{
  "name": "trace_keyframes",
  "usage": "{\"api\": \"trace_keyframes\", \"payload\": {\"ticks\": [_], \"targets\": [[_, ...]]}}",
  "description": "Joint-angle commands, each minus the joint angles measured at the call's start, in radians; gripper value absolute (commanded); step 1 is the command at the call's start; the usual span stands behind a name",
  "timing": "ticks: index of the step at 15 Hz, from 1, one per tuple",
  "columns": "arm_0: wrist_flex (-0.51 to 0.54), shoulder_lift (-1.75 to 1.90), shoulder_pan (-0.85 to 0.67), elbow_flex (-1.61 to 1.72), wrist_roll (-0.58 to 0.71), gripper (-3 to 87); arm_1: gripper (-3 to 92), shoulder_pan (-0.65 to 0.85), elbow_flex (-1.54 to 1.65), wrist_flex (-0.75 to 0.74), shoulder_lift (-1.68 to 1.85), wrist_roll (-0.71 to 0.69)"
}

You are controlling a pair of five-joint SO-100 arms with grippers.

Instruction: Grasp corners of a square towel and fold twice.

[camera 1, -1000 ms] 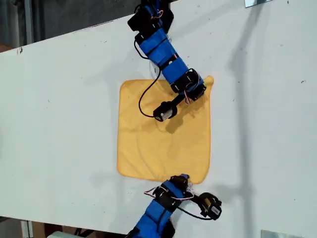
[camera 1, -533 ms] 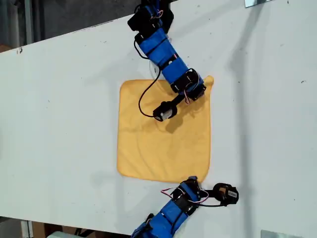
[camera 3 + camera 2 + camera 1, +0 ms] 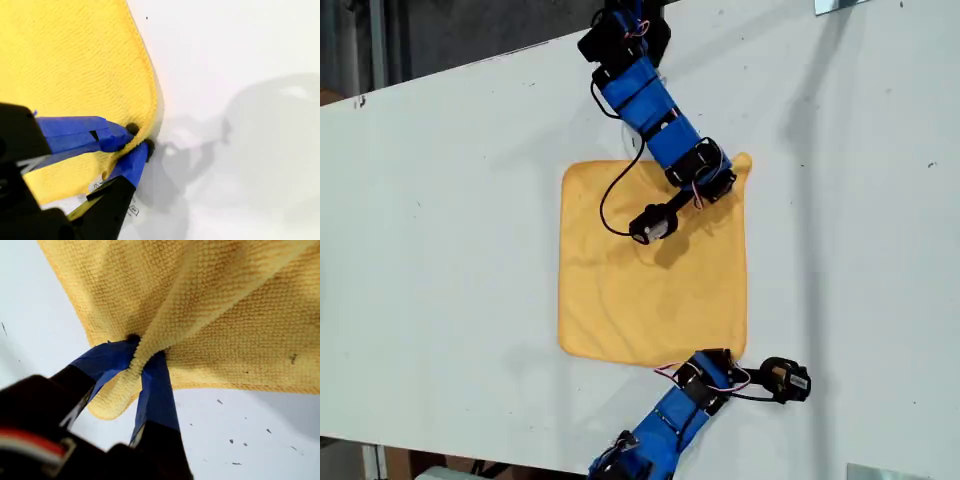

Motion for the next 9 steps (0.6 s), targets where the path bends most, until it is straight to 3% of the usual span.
{"api": "trace_keyframes", "payload": {"ticks": [1, 3, 4, 9], "targets": [[0.213, -0.031, -0.063, -0.236, 0.147, -1.6, -0.1, -0.012, 0.023, 0.038, 0.051, 0.008], [0.400, -0.091, -0.126, -0.433, 0.276, -1.6, -0.1, 0.015, 0.009, 0.097, 0.115, 0.000], [0.434, -0.095, -0.156, -0.469, 0.336, -1.6, -0.1, 0.034, 0.011, 0.123, 0.152, -0.002], [0.468, 0.067, -0.337, -0.488, 0.692, -1.6, -0.1, 0.133, 0.035, 0.222, 0.370, -0.067]]}}
